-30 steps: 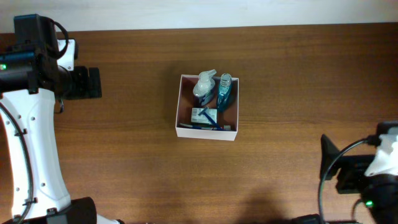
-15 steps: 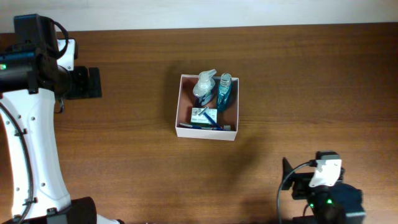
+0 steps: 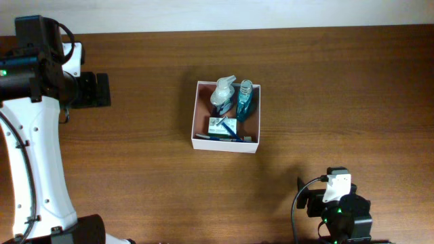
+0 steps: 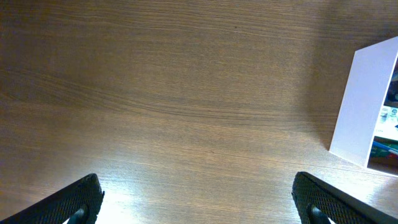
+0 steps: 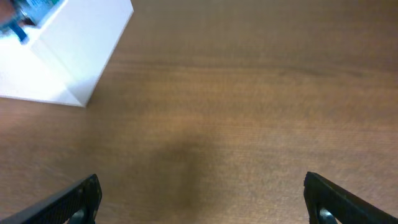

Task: Pack container

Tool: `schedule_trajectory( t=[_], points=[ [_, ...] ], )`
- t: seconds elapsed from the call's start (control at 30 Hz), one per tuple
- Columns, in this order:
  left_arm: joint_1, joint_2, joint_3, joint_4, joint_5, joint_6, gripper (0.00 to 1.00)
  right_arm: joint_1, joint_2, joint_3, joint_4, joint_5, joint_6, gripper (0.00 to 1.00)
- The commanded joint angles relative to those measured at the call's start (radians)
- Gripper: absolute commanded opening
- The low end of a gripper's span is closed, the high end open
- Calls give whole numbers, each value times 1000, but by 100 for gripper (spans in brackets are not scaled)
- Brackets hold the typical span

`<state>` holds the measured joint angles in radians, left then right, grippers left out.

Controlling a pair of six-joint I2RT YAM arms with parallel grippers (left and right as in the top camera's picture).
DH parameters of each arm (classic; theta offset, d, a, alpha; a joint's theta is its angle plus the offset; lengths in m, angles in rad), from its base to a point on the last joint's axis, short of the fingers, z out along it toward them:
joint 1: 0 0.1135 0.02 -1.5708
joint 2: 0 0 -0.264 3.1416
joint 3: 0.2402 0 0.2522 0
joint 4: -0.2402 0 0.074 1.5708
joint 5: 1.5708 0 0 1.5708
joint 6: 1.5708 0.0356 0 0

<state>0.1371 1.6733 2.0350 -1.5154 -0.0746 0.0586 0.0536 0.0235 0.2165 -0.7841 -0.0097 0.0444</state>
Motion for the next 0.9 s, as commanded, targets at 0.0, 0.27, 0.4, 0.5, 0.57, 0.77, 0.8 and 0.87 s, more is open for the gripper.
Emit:
schedule_trajectory(
  t=[0.0, 0.27, 0.4, 0.5, 0.57, 0.77, 0.8, 0.87],
  points=[
    [3, -19, 10, 0, 7, -10, 99, -9, -20, -41, 6, -9, -3, 99],
    [3, -19, 10, 0, 7, -10, 99, -9, -20, -48, 14, -9, -3, 99],
    [3, -19, 10, 0, 7, -10, 99, -9, -20, -48, 14, -9, -3, 99],
    [3, -19, 10, 0, 7, -10, 99, -9, -20, -48, 14, -9, -3, 99],
    [3, -19, 10, 0, 7, -10, 100, -9, -20, -48, 14, -9, -3, 99],
    [3, -17, 10, 0, 7, -10, 99, -9, -20, -48, 14, -9, -3, 99],
    [3, -21, 10, 0, 7, -10, 99, -9, -20, -48, 14, -9, -3, 99],
    [3, -29, 10, 0, 8, -10, 99, -9, -20, -48, 14, -9, -3, 99]
  ],
)
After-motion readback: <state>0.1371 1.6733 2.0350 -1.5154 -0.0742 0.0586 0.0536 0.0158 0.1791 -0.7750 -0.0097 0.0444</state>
